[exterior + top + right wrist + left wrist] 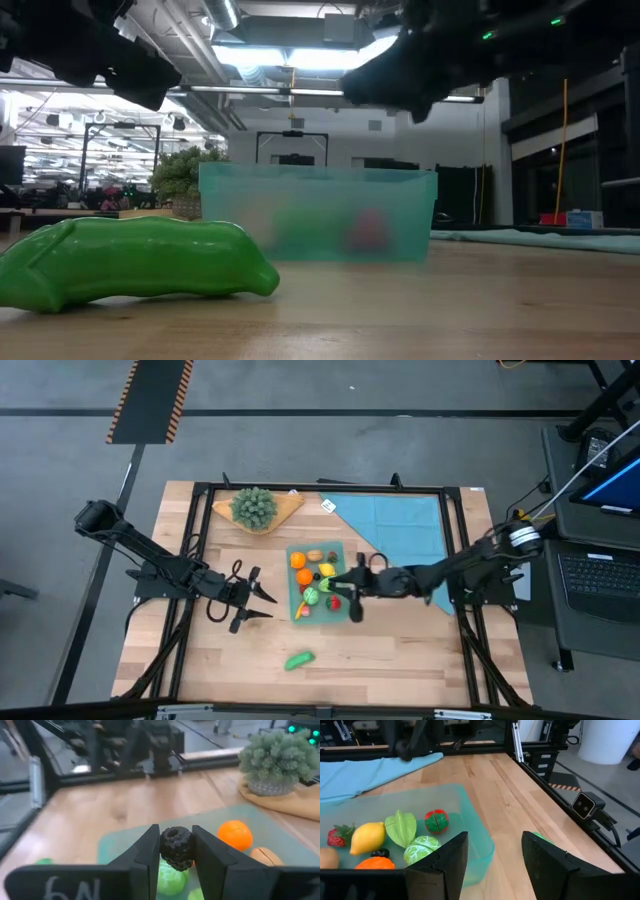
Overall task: Pick and placing Produce into tupperware
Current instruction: Put the berry into the bin
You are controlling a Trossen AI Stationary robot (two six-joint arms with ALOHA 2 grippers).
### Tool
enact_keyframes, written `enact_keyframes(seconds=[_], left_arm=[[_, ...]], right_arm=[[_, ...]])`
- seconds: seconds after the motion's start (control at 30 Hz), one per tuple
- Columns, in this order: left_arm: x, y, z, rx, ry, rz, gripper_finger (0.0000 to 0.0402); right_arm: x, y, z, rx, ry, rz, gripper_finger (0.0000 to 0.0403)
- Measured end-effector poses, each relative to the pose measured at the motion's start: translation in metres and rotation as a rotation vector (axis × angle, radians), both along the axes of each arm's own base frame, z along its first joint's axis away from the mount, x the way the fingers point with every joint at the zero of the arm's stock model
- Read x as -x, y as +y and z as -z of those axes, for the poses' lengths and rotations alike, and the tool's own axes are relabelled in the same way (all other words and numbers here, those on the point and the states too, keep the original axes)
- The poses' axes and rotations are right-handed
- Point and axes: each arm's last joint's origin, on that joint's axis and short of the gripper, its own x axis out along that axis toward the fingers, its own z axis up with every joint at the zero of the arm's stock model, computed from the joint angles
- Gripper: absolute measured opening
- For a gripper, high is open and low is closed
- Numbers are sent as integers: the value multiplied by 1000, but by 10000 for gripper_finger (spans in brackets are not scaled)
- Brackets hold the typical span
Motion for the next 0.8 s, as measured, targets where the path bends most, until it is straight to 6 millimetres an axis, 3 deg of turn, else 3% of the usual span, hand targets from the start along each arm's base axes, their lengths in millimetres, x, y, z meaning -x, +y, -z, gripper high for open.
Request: enact_keyframes(seconds=[0.17,0.27,0.6,0.8], left_arm=[[0,0,0,0,2,0,179],[0,0,1,-1,8,5,179],[1,0,2,-5,20,12,179],[1,0,2,-4,20,11,179]], right_arm=[[-29,-7,7,-23,38,-35,98],[-37,-11,11,-70,145,-50,98],[-55,-8,-17,-117,522,-96,98],[-61,-12,-37,-108,623,-74,98]])
